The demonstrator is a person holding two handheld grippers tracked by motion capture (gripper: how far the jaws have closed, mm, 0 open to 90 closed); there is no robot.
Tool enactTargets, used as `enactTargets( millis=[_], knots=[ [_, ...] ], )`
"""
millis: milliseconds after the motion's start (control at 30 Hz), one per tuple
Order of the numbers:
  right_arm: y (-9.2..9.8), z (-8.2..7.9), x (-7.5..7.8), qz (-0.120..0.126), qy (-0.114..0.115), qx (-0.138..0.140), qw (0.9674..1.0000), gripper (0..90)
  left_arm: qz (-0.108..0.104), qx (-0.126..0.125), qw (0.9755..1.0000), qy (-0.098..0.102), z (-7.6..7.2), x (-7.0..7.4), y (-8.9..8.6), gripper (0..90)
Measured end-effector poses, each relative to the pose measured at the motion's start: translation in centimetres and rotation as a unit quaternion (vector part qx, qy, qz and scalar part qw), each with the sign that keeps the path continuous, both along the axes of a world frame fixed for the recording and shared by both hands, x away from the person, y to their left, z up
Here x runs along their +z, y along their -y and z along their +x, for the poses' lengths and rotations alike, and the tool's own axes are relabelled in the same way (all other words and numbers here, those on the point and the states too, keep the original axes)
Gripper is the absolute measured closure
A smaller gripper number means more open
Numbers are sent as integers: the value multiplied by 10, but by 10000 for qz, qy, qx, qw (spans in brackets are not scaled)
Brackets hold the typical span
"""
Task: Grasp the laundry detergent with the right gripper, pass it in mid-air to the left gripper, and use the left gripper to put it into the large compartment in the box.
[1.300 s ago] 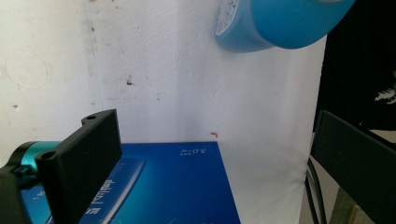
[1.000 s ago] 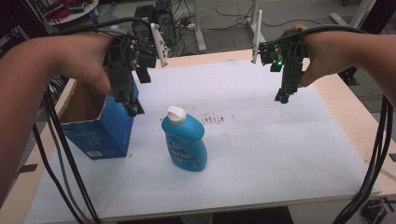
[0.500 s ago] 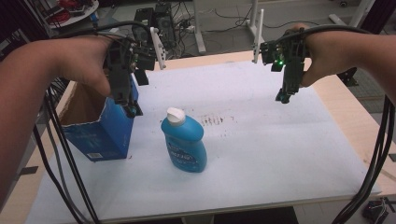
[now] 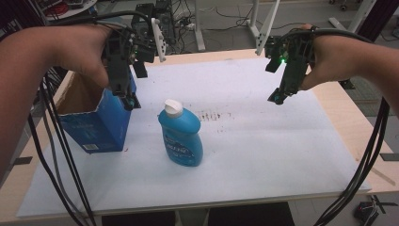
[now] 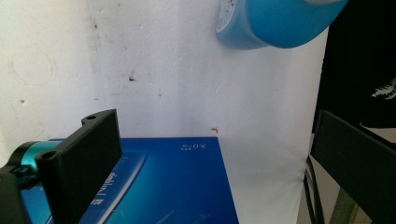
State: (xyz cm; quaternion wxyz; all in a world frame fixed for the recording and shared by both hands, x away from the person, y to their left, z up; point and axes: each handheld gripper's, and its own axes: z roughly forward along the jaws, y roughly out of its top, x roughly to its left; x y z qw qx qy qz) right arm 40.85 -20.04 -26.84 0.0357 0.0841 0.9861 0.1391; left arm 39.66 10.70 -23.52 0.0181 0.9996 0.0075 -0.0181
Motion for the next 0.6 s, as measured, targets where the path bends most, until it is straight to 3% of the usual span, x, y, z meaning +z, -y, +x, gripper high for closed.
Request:
enactTargets(
  millis=[233, 600],
  knots=[
    [2, -14, -2, 657, -136, 30, 9977, 17, -26, -49, 10000, -11, 0, -2, 2, 18],
    [-13, -37, -26, 1453, -342, 48, 9888, 17, 1, -78, 10000, -6, 1, -6, 2, 18]
  ],
)
